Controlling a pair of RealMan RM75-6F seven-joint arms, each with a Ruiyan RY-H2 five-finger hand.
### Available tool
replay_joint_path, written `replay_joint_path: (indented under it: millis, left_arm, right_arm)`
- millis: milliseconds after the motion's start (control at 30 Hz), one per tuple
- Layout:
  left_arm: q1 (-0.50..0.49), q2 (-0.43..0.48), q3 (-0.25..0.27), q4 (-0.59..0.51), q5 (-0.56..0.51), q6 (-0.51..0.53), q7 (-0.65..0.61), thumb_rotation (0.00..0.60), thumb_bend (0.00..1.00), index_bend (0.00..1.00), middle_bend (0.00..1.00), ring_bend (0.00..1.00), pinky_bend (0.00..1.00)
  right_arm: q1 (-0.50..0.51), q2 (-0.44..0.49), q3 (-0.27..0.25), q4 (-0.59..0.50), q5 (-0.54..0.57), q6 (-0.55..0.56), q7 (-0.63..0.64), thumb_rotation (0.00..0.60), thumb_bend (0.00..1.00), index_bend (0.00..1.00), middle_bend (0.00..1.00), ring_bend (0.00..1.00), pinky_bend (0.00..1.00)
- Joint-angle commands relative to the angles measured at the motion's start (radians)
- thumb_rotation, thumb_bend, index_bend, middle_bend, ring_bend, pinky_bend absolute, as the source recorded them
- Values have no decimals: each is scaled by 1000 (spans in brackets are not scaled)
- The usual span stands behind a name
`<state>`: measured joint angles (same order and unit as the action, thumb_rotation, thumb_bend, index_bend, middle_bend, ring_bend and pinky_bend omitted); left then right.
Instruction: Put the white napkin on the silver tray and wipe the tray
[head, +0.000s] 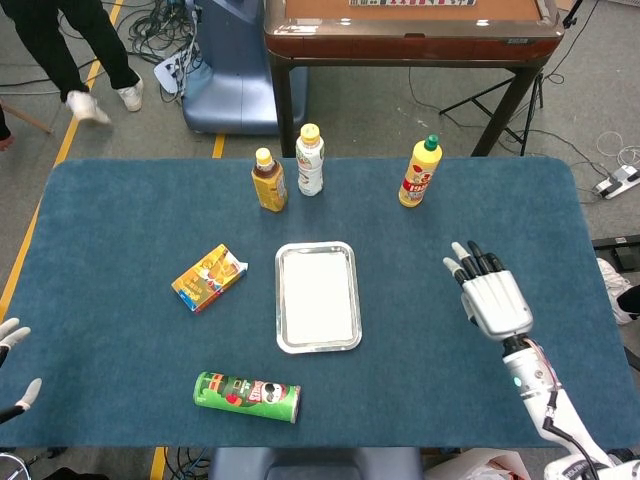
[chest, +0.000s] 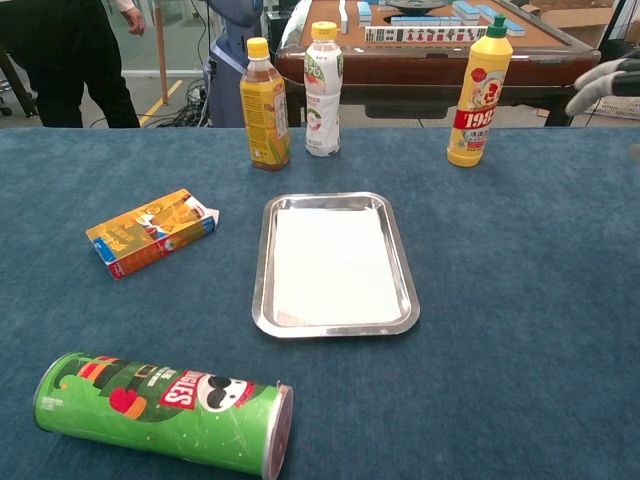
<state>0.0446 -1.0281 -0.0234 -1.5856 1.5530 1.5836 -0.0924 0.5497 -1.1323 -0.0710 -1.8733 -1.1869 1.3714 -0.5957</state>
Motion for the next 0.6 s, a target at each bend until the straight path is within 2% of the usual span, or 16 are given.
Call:
replay_joint_path:
  millis: [33, 333, 600]
  left_arm:
    - [-9, -3, -2, -6, -2, -11, 7, 600, 274, 203, 123, 120, 0]
    - [-40, -13, -7, -20, -2, -41, 23, 600, 274, 203, 122, 120, 0]
    - [-46, -17, -3, -28, 2, -38, 36, 600, 274, 203, 123, 120, 0]
  right_arm:
    - [-60, 31, -21, 6, -24, 43, 33, 600, 575, 143, 69, 0, 228]
    - [-203, 65, -32, 36, -61, 150, 101, 600, 575, 129, 95, 4, 244]
    - [-259, 72, -22, 51, -112, 161, 134, 600, 574, 128, 96, 5, 244]
